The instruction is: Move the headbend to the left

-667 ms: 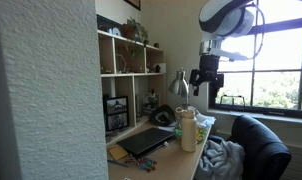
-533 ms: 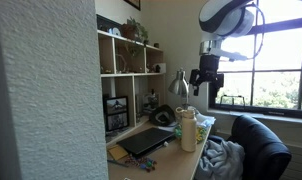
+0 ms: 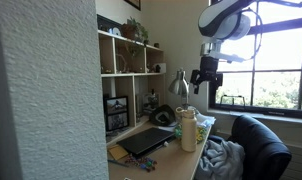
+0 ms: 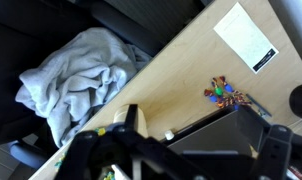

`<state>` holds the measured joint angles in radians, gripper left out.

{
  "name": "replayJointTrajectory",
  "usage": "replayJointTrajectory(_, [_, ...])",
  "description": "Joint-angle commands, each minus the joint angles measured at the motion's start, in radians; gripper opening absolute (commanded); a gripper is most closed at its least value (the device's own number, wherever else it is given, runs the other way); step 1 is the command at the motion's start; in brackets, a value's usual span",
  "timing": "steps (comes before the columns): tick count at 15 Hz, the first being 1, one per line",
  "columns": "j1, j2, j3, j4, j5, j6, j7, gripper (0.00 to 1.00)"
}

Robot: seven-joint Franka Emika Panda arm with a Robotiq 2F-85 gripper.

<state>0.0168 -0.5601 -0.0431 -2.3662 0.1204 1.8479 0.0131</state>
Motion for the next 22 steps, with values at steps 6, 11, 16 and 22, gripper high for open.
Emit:
replayJointTrajectory(6, [-0.106, 0.441, -0.162, 0.432, 0.008, 0.064, -0.144, 1.00])
replayJointTrajectory(11, [-0.164, 0.736, -0.179, 0.701, 0.066, 0.051, -0.211, 1.00])
replayJointTrajectory(16, [-0.228, 0.992, -0.119, 0.901, 0.107, 0.049, -0.258, 1.00])
replayJointTrajectory(22, [-0.296, 1.221, -0.052, 1.092, 0.092, 0.047, -0.265, 1.00])
